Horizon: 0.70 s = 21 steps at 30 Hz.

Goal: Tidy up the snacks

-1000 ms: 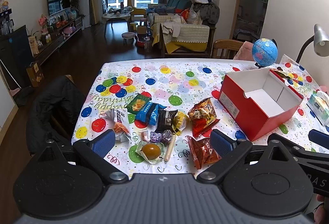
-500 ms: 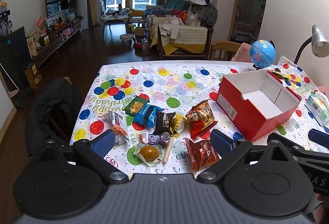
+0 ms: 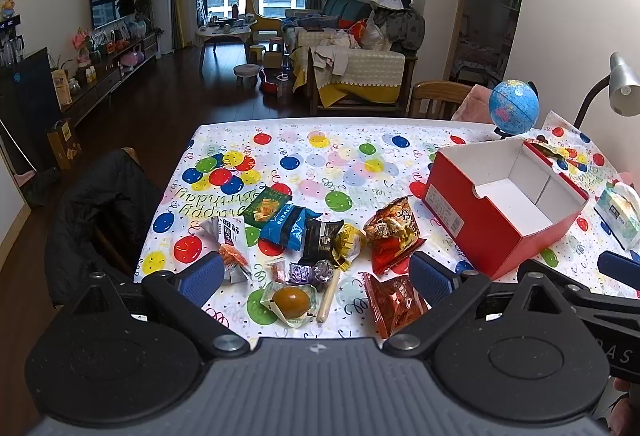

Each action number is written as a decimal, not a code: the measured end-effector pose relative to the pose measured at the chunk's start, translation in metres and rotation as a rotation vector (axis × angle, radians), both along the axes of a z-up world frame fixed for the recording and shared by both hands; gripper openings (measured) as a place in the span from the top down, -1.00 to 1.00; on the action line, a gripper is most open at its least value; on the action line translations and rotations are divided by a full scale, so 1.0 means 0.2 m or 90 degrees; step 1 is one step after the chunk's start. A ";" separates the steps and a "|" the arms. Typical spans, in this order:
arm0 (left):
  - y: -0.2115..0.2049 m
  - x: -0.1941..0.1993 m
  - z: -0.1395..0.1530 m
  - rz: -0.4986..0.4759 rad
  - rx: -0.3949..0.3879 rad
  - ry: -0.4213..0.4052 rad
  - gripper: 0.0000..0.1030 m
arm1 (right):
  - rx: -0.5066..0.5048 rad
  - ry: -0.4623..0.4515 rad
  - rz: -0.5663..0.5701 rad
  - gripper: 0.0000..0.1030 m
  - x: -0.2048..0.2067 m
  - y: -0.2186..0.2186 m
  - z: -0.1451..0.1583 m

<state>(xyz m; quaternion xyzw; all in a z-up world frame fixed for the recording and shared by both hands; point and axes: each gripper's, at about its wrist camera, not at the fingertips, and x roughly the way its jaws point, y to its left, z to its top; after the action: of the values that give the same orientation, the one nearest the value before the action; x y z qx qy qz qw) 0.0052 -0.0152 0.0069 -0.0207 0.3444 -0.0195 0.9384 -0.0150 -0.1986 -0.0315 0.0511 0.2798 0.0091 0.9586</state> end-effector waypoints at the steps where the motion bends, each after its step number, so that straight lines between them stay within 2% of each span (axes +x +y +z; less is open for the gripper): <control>1: 0.01 0.00 0.00 0.001 -0.001 0.001 -0.93 | -0.001 0.001 0.001 -0.99 0.00 -0.01 0.00; 10: 0.08 0.15 -0.12 0.026 -0.017 0.050 -0.93 | -0.012 0.032 0.016 -0.99 0.12 -0.02 -0.03; 21: 0.24 0.29 -0.42 0.096 -0.023 0.151 -0.93 | -0.030 0.124 0.046 -0.99 0.32 0.07 -0.32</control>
<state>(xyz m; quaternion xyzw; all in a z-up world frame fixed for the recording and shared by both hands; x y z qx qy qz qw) 0.0639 0.0326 -0.0770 -0.0652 0.4502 0.0472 0.8893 0.0495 -0.1844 -0.0945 0.0188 0.3731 0.0320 0.9270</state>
